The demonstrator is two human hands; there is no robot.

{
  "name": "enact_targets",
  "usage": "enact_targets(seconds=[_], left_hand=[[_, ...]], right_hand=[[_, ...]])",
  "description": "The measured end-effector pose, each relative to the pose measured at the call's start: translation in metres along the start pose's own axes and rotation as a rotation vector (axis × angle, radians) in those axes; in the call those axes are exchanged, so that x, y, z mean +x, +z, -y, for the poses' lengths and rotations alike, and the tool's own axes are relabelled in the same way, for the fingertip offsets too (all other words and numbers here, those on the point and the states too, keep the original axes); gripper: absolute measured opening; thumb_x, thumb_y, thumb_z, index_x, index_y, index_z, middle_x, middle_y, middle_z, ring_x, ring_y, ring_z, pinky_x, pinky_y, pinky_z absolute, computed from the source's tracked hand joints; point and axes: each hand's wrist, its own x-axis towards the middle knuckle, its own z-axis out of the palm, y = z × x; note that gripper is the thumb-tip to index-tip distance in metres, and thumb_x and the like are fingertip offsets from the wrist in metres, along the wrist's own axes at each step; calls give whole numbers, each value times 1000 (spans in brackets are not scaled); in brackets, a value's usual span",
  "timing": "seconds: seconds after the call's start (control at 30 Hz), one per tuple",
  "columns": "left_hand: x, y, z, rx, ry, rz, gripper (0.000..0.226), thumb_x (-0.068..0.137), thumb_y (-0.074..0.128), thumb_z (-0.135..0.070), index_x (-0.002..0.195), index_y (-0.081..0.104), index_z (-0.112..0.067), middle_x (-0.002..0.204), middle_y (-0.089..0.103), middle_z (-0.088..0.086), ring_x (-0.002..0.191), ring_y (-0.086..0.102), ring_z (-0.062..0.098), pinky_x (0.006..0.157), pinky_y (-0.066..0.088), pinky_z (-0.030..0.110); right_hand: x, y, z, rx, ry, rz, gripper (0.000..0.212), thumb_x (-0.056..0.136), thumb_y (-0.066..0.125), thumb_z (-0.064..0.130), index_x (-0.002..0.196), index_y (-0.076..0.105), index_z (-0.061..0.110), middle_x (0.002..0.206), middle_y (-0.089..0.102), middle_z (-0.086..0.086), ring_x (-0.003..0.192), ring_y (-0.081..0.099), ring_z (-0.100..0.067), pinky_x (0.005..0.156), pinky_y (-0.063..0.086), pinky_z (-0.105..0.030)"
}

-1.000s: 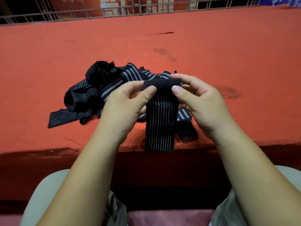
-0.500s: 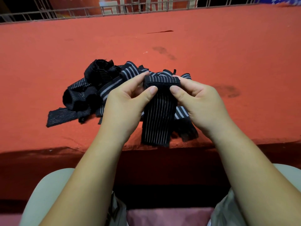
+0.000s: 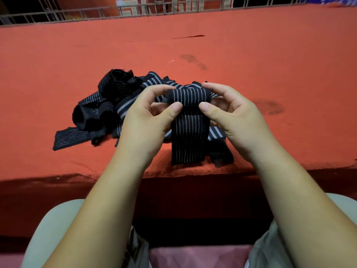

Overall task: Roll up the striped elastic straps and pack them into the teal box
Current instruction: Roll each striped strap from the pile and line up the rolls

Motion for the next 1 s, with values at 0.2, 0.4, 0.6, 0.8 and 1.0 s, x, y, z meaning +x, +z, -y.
enact_targets(seconds=[0.2,0.4,0.6,0.8,1.0], left_hand=[[0,0,2,-2,31,29,31,102,73,-8,125,69,-28,103,81,4,99,80,29,83,63,51],[0,3,5,43,66,-11,32,97,77,-5,116,69,-30,103,74,19,96,76,42,81,65,63],[1,2,3,7,-27,-41,32,98,80,-19,128,69,-20,82,73,-4,68,66,15,67,57,43],[0,6,-1,-57,-96,-9,25,103,72,-43,122,77,-27,114,78,15,85,73,28,90,62,63],[3,0,0,-91,-49,16,22,103,74,-23,125,74,-26,110,77,17,91,74,25,83,60,44]], right_hand=[[0,-1,0,-40,62,6,27,106,67,19,133,70,18,88,77,15,77,69,-3,70,54,-23],[0,1,-3,36,105,21,29,107,64,14,136,67,15,104,82,-5,97,77,-21,84,61,-38],[0,1,-5,113,44,-30,29,107,62,5,134,65,13,100,81,-3,92,78,-17,75,60,-26],[1,0,-5,0,-53,24,37,103,63,-5,133,64,17,123,74,-14,111,72,-16,98,58,-35],[-1,1,-4,60,63,13,34,105,69,21,138,66,18,106,79,4,98,74,-10,82,56,-27]])
